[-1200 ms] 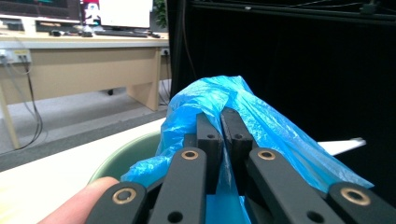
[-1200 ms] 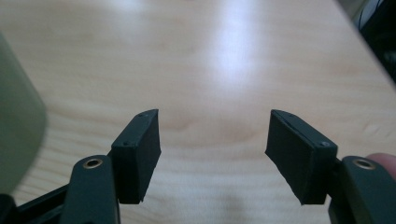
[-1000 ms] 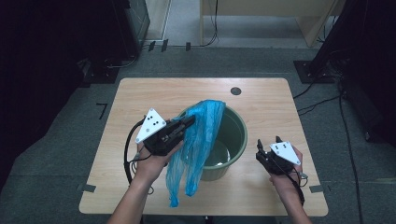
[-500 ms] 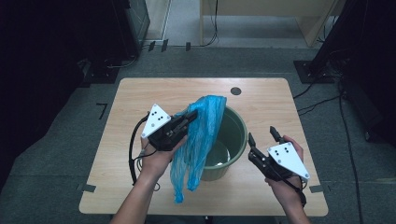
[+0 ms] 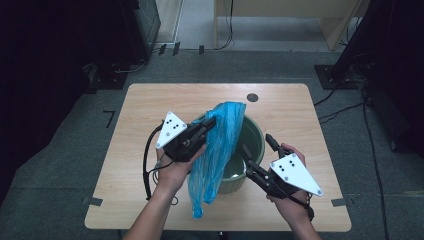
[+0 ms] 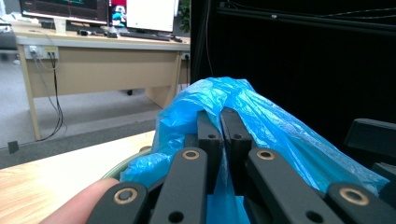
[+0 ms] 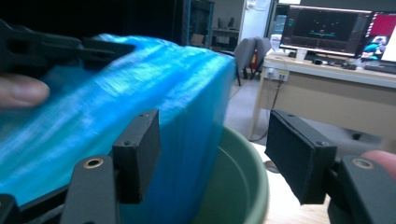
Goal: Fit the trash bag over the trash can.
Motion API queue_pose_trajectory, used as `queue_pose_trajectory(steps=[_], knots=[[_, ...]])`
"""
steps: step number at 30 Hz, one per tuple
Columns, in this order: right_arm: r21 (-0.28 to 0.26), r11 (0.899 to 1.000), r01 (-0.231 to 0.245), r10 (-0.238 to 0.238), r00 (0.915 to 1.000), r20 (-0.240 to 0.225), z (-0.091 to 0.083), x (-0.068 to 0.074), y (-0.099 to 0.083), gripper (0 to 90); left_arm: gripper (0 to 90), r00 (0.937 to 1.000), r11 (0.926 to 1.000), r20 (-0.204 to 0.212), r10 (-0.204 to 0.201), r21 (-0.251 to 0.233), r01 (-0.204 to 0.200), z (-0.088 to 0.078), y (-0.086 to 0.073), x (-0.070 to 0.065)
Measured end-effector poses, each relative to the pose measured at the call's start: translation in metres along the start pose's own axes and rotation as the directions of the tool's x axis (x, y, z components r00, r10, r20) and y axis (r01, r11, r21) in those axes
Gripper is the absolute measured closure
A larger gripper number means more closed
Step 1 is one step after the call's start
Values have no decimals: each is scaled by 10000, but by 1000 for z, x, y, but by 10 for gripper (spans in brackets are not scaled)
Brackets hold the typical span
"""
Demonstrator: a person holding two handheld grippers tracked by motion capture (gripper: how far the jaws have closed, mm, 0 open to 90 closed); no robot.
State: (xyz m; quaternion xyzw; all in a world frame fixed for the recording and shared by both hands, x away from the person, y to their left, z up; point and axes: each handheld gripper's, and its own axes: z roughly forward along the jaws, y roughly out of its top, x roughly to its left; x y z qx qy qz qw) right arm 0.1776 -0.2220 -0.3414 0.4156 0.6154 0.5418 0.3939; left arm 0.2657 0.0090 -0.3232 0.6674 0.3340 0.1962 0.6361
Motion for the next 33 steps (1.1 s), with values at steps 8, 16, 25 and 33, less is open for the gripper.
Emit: queue_pose_trajectory(steps=[8,16,25,33], knots=[[-187,9998,20,-28,9992,-407,-7,16,2,312,883,9999,9995,-92,-54,-311,51,-1,2,-8],[287,9989,384,-352,9941,-1027,-2,34,-5,304,883,9996,9974,193,-187,-695,200,-4,3,-17],[433,9965,718,-685,9949,-736,4,35,-11,799,875,9961,9948,778,-418,-899,487,-13,7,-20],[-162,9985,521,-516,9983,274,-1,17,-7,900,764,9931,9942,1160,-177,-1038,299,-23,5,-13]])
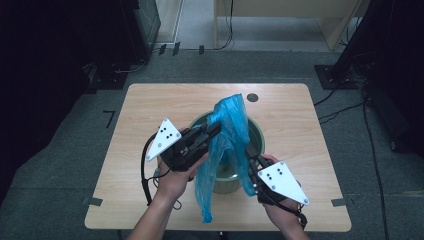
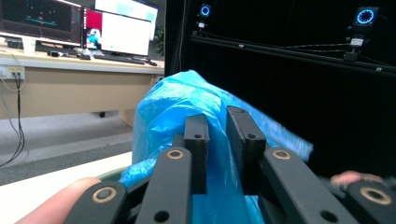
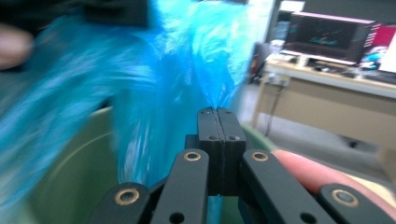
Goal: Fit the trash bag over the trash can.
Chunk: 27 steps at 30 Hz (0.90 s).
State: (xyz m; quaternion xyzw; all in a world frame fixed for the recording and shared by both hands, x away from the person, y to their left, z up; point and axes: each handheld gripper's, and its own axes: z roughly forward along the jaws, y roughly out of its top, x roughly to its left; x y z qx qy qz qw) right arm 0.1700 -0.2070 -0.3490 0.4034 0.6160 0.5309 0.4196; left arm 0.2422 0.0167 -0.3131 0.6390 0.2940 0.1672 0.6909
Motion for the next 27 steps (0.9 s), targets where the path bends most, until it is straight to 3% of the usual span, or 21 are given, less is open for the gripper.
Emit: queue_pose_trajectory(steps=[3,8,12,18,22,27], knots=[[-412,9988,-248,269,9984,503,-4,-10,3,900,735,9997,9997,-102,221,-69,-221,-6,0,3],[-1129,9935,-114,247,9928,1174,-9,-20,7,900,638,9978,9971,-27,656,-374,-657,-16,1,3],[-1242,9917,-322,487,9900,1323,-11,-26,9,900,610,9935,9937,-301,1097,-199,-1103,-21,-1,4],[-1433,9895,-186,422,9857,1631,-13,-28,10,900,685,9878,9884,-338,1520,20,-1520,-29,-10,5],[-1413,9898,-168,418,9836,1757,-14,-29,8,900,721,9891,9902,-451,1400,44,-1399,-38,-15,3],[-1398,9901,-109,370,9819,1856,-14,-28,7,900,571,9864,9884,-661,1506,-94,-1515,-49,-23,-17]])
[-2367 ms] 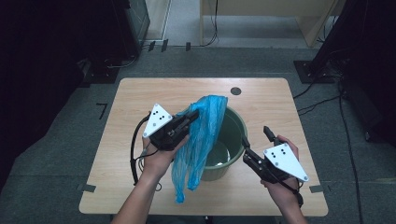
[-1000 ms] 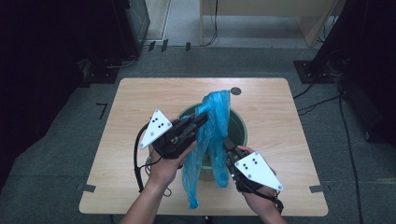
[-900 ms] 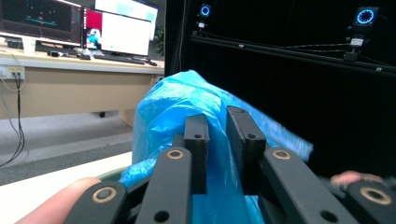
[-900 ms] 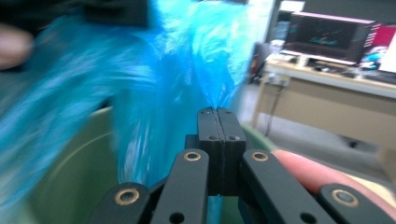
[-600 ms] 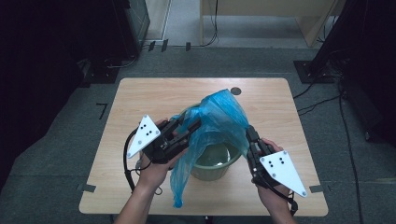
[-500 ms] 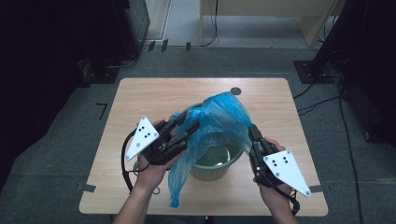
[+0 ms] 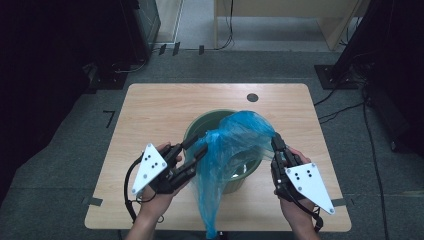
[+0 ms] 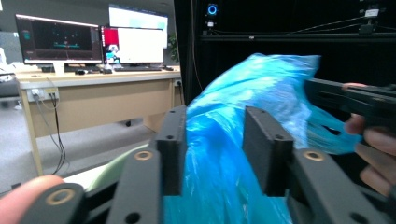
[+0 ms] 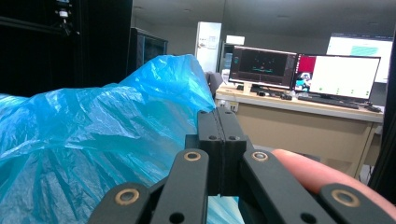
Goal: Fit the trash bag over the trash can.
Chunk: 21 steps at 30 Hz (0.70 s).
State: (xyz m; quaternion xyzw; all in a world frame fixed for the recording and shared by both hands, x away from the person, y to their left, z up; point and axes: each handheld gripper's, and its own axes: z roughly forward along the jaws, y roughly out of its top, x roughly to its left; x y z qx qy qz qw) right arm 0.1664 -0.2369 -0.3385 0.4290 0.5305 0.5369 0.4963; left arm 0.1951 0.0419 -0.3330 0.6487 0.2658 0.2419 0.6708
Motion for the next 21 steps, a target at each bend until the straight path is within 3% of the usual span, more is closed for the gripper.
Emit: queue_pose_trajectory(steps=[4,6,7,9,11,14,17,19,21], knots=[[80,10000,-21,21,10000,38,0,2,-1,900,500,9999,9998,152,-74,202,71,-2,-6,-17],[100,10000,-1,1,10000,-13,0,3,-2,900,412,9988,9953,288,395,869,-419,5,-9,-26],[96,10000,-8,8,10000,-27,-1,3,-2,900,384,9973,9909,130,726,1123,-736,9,-12,-32],[35,10000,-32,32,10000,-31,-2,4,-2,900,375,9951,9861,-220,962,1383,-923,14,-16,-37],[-53,10000,23,-24,10000,-55,-4,3,-1,900,432,9931,9807,-417,1096,1674,-1012,17,-20,-39],[-109,9999,73,-73,10000,16,-7,0,-1,900,649,9918,9774,-158,1265,1725,-1219,17,-24,-39],[-86,9999,73,-72,9999,147,-8,-5,-4,900,808,9948,9804,110,1012,1690,-1016,13,-26,-32],[-29,10000,62,-62,9998,202,-8,-7,-5,900,864,9963,9817,266,811,1706,-845,9,-26,-26],[12,9999,153,-154,9996,246,-9,-9,-7,900,880,9972,9856,676,310,1640,-418,5,-27,-19]])
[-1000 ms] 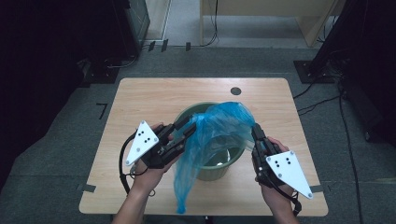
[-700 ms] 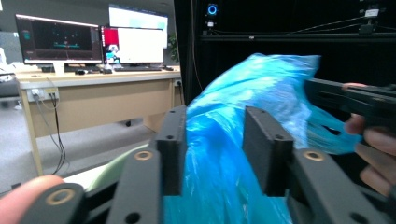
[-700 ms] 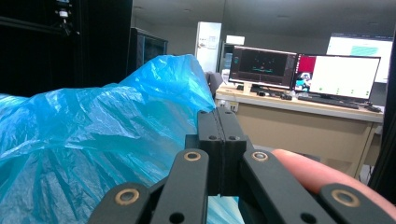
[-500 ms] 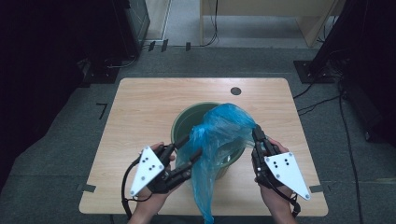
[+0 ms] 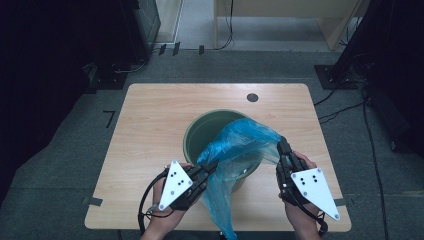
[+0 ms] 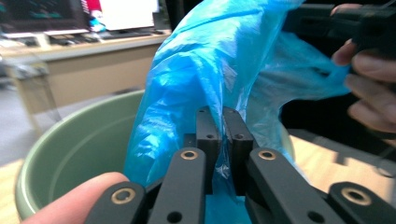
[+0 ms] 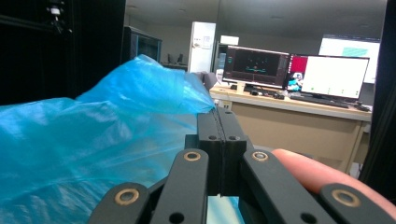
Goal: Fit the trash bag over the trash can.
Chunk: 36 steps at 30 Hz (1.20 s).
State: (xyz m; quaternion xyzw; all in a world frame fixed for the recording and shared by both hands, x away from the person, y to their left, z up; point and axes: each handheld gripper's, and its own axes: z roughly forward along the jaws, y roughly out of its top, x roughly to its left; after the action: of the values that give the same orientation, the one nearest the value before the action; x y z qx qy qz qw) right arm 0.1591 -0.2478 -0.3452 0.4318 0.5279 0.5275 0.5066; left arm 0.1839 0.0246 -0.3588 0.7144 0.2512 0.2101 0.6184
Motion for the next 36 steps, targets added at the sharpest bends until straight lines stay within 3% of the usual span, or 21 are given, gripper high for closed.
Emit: queue_pose_trajectory(steps=[4,11,14,20,23,26,28,30,33,35,36], knots=[[150,9998,125,-126,9999,80,-1,-3,-4,900,892,9950,9993,930,-361,-70,369,-12,0,12],[625,9969,469,-488,9984,294,-7,-10,-18,900,894,9882,9977,1372,-676,96,669,-25,-3,25],[635,9963,581,-601,9978,297,-8,-12,-20,900,886,9844,9948,1456,-991,-80,1014,-27,-4,32],[815,9942,699,-731,9966,370,-5,-12,-25,900,783,9859,9925,1218,-1146,-282,1188,-34,-6,41],[979,9928,686,-730,9964,421,-4,-14,-28,900,805,9890,9952,1114,-976,7,982,-34,-8,44],[1137,9910,704,-760,9961,457,-7,-15,-33,900,854,9804,9958,1798,-807,570,715,-34,-11,44],[1238,9898,706,-769,9959,476,-9,-16,-36,900,886,9646,9945,2521,-770,885,562,-34,-10,43],[1268,9895,692,-759,9959,485,-12,-18,-37,900,894,9475,9946,3099,-789,894,535,-36,-9,42],[1247,9895,737,-802,9956,481,-18,-19,-37,900,894,9325,9915,3534,-750,1258,321,-37,-9,41],[1341,9878,788,-853,9954,435,-20,-19,-39,900,887,9356,9892,3484,-579,1461,68,-37,-12,42],[1447,9860,824,-891,9952,403,-20,-19,-42,900,868,9425,9890,3297,-543,1480,52,-37,-13,44]])
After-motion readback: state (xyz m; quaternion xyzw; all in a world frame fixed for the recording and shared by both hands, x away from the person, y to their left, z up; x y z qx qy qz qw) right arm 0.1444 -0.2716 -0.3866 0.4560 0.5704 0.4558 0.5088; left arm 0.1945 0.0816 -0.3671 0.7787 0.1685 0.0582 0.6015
